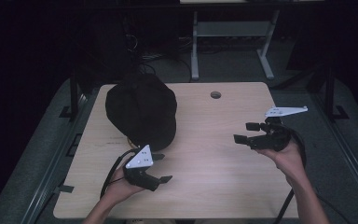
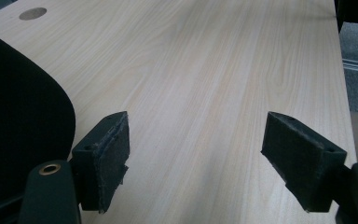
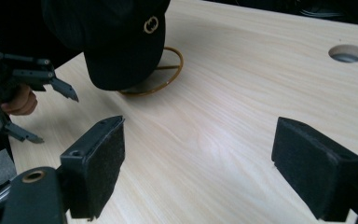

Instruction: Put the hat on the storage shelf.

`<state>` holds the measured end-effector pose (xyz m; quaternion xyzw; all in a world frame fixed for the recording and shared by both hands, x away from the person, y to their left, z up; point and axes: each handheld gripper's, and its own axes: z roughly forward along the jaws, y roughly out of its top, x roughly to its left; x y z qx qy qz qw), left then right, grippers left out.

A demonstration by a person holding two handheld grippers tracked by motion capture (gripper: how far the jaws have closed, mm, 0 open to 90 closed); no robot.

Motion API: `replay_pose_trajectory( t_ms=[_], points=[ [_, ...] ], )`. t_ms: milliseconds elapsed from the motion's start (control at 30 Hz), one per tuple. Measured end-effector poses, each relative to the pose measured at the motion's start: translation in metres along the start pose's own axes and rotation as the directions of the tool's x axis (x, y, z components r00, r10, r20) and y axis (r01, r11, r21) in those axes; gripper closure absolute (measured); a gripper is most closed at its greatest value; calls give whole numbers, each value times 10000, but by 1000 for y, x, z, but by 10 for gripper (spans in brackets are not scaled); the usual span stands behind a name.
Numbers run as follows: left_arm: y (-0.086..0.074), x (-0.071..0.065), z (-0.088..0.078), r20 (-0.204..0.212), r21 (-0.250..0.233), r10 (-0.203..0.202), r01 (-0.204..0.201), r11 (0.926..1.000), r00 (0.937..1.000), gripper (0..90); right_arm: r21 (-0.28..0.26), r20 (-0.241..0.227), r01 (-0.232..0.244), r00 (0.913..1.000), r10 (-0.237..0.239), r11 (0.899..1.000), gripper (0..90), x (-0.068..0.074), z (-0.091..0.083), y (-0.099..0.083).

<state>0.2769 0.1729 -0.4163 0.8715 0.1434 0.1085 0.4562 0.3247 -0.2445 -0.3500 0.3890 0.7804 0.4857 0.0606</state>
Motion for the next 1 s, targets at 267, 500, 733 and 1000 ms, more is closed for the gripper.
replay_pose_trajectory(
  t_ms=[267,500,733,1000],
  points=[
    [-1,1,-1,-28,-5,-31,31,10000,10000,228,114,125,-170,9998,169,9998,169,-2,-7,-20],
    [-1,0,-2,-48,-13,-136,136,9999,9999,228,106,280,-455,9986,452,9989,169,-6,-14,-37],
    [-1,2,-2,-89,28,-64,64,10000,9999,228,172,479,-549,9974,541,9983,168,-3,-19,-61],
    [2,3,-4,-51,-96,-169,169,9998,9998,228,-1249,186,-470,9986,497,9911,168,25,-23,-111]
  ],
)
